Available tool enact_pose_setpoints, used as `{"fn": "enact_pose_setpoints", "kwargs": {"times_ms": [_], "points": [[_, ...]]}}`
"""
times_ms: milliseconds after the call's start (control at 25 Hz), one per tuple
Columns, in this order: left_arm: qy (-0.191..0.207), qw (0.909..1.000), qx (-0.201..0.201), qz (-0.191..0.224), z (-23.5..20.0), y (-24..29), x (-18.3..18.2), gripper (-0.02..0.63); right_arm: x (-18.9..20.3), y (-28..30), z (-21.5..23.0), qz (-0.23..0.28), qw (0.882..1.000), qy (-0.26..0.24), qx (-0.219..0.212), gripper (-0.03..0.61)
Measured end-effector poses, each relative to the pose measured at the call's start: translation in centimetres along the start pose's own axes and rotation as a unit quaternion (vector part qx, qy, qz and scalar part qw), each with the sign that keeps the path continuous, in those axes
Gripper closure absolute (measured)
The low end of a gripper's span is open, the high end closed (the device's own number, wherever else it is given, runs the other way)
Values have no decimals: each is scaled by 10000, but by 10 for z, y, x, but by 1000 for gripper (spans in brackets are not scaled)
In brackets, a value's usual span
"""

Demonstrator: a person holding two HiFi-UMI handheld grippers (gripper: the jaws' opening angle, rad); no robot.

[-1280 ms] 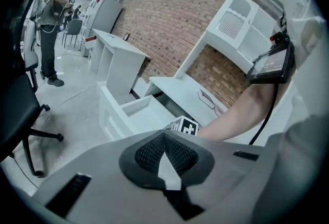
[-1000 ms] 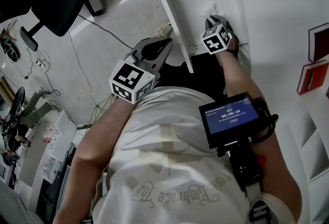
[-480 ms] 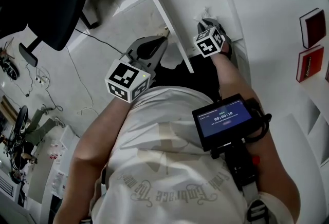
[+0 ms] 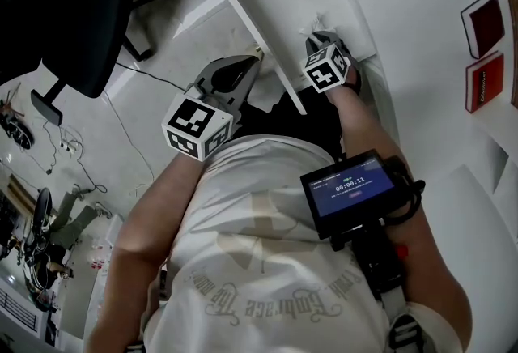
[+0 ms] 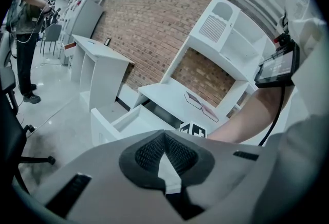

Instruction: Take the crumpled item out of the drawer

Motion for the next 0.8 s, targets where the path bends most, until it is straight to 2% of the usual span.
{"fn": "enact_pose_setpoints", "kwargs": {"times_ms": [320, 800], "points": [[271, 9991, 334, 1, 37, -29, -11, 594, 0, -61, -14, 47, 9995, 245, 217, 495], [586, 9968, 548, -6, 30, -24, -22, 594, 0, -72, -14, 206, 9977, 565, 301, 497]]}}
Point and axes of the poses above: the fingertips, and each gripper's own axes: y forward along the fingers, z to its right, x out of its underside, the point moved 2 cm from there along -y, backward along the fingers, and after that the axes turned 13 degrees about x, right-handed, at the moved point
